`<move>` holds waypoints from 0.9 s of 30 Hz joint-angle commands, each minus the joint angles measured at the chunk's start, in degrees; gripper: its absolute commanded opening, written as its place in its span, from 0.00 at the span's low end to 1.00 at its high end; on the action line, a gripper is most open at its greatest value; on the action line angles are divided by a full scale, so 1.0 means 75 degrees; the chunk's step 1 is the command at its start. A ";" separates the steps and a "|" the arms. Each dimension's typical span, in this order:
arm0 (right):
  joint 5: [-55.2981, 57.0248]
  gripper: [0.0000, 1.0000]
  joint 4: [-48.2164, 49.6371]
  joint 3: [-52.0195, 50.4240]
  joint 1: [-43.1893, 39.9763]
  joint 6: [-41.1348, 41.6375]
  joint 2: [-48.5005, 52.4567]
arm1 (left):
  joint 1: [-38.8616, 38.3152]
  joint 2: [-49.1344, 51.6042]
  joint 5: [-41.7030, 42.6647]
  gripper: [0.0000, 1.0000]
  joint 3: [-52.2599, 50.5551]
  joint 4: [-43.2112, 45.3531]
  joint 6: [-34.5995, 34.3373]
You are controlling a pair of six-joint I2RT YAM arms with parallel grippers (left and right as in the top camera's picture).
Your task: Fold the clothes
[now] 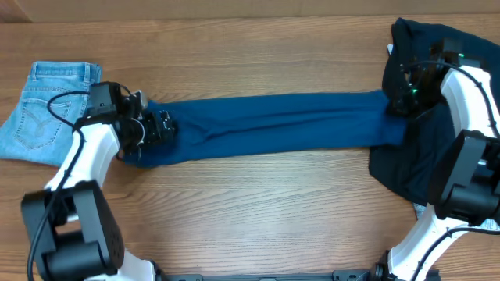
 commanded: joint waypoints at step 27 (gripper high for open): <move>0.1317 0.06 -0.0892 0.1492 0.5415 0.0341 0.0318 | 0.0096 -0.0545 -0.0245 1.00 0.0216 -0.0437 0.0017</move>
